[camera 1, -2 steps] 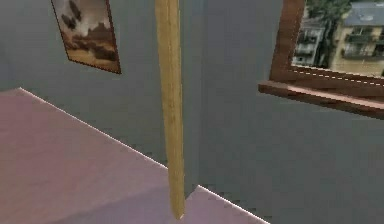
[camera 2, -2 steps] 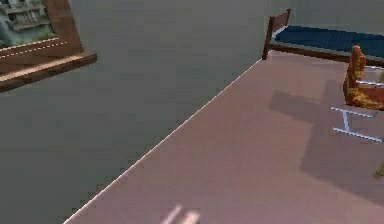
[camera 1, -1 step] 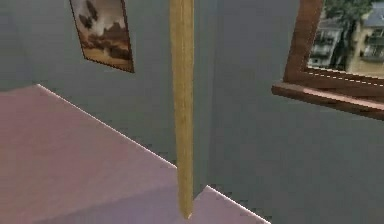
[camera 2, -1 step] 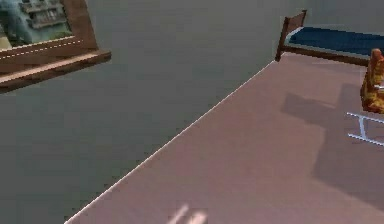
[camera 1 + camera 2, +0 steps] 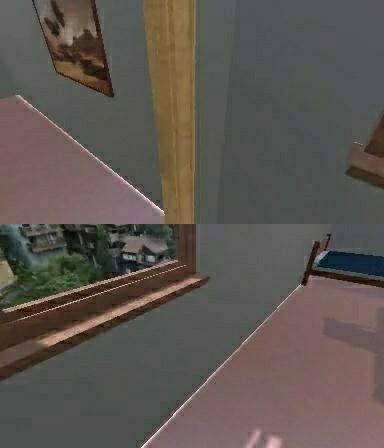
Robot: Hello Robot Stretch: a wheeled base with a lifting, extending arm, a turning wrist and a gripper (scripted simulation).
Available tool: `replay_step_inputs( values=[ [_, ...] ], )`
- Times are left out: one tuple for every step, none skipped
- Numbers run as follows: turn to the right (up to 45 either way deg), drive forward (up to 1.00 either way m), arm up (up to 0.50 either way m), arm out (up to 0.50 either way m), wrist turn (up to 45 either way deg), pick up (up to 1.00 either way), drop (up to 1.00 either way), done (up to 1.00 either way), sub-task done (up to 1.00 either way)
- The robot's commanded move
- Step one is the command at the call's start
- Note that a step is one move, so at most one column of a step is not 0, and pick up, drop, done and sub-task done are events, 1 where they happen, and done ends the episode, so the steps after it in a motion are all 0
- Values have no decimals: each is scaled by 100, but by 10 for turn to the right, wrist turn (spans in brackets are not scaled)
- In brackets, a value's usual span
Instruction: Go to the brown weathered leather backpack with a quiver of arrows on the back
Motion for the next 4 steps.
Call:
replay_step_inputs(
  values=[
    [-450,0,0,0,0,0,0,0,0],
    [-90,0,0,0,0,0,0,0,0],
    [0,100,0,0,0,0,0,0,0],
    [0,40,0,0,0,0,0,0,0]
  ],
)
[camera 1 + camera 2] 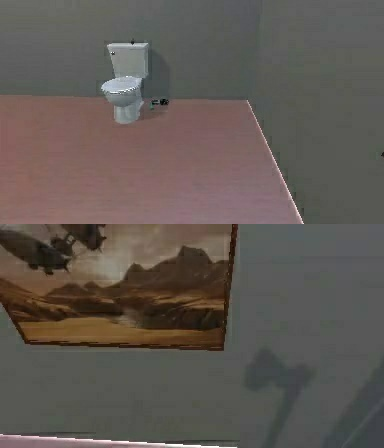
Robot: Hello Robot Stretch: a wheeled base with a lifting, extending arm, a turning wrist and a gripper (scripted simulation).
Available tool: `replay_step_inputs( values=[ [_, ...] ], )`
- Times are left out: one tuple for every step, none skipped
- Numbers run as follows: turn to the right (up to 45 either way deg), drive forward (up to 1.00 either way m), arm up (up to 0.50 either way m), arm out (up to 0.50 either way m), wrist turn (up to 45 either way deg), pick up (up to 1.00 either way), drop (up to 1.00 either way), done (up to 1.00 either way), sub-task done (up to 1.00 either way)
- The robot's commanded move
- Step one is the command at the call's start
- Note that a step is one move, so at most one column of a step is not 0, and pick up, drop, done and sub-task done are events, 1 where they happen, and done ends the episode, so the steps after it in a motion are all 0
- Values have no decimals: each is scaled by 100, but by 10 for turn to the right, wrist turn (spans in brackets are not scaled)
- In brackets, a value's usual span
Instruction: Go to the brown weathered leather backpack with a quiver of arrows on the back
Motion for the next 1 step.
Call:
replay_step_inputs(
  values=[
    [-450,0,0,0,0,0,0,0,0]
  ],
)
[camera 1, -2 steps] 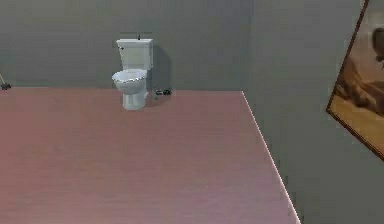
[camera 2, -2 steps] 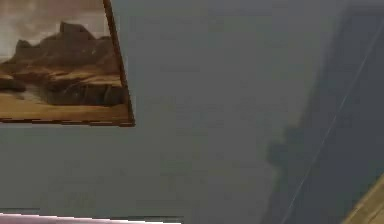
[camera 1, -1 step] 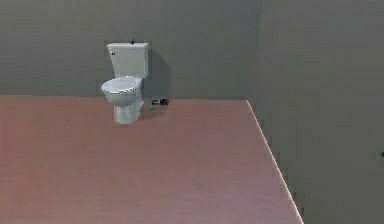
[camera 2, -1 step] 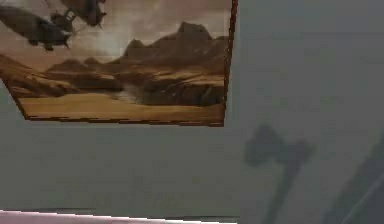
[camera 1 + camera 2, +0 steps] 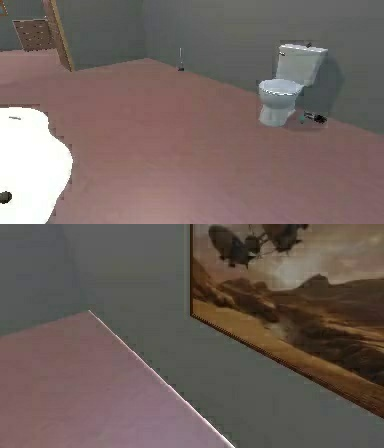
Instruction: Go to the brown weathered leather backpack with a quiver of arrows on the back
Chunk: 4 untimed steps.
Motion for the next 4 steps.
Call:
replay_step_inputs(
  values=[
    [0,100,0,0,0,0,0,0,0],
    [-120,0,0,0,0,0,0,0,0],
    [0,5,0,0,0,0,0,0,0],
    [-270,0,0,0,0,0,0,0,0]
  ],
)
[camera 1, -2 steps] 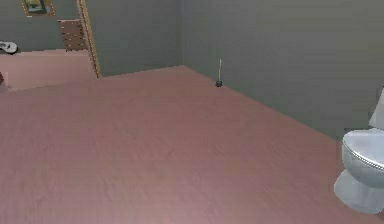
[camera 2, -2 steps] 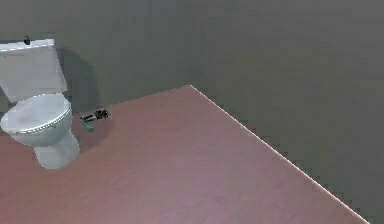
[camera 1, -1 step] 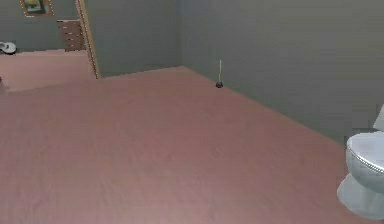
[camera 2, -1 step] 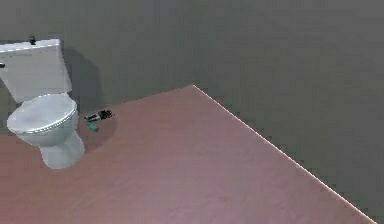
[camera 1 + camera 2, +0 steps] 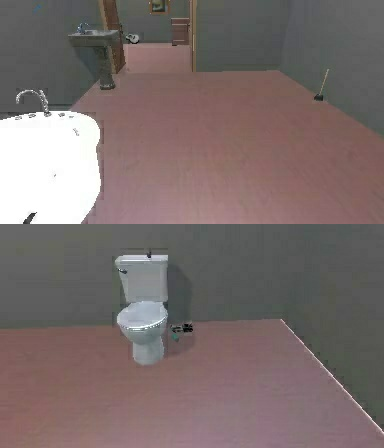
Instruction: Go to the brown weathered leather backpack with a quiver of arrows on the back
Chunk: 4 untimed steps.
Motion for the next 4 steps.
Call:
replay_step_inputs(
  values=[
    [0,100,0,0,0,0,0,0,0],
    [-30,0,0,0,0,0,0,0,0],
    [0,60,0,0,0,0,0,0,0],
    [-60,0,0,0,0,0,0,0,0]
  ],
)
